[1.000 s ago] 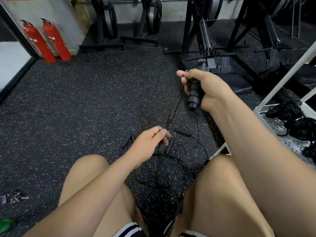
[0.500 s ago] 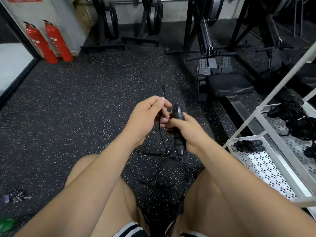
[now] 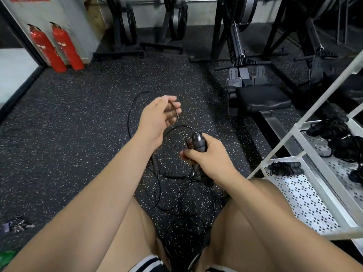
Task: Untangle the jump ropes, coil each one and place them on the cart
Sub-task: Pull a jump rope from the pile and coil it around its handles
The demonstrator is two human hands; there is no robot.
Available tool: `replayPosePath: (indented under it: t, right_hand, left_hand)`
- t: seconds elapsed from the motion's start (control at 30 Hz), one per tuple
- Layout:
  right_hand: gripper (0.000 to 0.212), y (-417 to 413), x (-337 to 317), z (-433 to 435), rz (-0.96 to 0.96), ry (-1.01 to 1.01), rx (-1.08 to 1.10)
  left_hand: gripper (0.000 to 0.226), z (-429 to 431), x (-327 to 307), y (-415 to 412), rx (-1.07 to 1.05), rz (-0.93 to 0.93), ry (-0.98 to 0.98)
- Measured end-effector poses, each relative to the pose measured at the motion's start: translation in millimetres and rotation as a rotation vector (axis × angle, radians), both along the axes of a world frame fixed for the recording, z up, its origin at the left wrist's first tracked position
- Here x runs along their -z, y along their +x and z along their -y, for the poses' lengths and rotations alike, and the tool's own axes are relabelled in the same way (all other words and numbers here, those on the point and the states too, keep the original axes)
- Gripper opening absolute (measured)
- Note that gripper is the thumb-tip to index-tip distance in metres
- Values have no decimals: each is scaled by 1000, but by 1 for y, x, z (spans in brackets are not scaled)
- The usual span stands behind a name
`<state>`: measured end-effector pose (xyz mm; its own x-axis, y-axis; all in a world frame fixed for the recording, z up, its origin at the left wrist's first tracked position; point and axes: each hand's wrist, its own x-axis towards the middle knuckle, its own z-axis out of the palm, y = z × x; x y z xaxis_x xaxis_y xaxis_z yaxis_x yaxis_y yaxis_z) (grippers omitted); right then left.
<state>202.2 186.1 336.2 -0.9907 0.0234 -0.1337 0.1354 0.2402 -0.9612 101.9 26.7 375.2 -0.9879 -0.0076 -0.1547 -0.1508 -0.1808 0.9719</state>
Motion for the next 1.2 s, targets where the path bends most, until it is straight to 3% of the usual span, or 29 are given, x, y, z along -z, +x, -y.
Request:
replayPosePath:
  t: [0.17,0.3,0.37,0.47,0.7,0.87,1.0,1.2]
  right_hand:
    - [28,-2,-36,-2,34,-230,-68]
    - [29,-10,-62,-2,41,-349,-70]
    - [26,-13,-73,-4,54,-410,-69]
    - [25,-21,-85,-6,46,-485,-28]
    - [26,-46,-96,-9,34,-683,101]
    - [16,-65,-105,-25,35,-711,176]
    - [4,-73,-100,-38,36,-761,193]
    - [30,-55,-60,-38,158,-546,112]
  left_hand:
    - [46,3,35,6,46,159,-121]
    - [27,4,50,27,-114,-19,-407]
    - [16,3,48,42,-182,-94,-457]
    - [25,-3,44,65,-69,-113,-411]
    - [71,-24,38,100,380,49,-68]
    - [37,-21,44,106,474,9,-223]
    - [35,-13,44,105,445,-32,-276]
    - [35,-9,20,90,380,-149,-298]
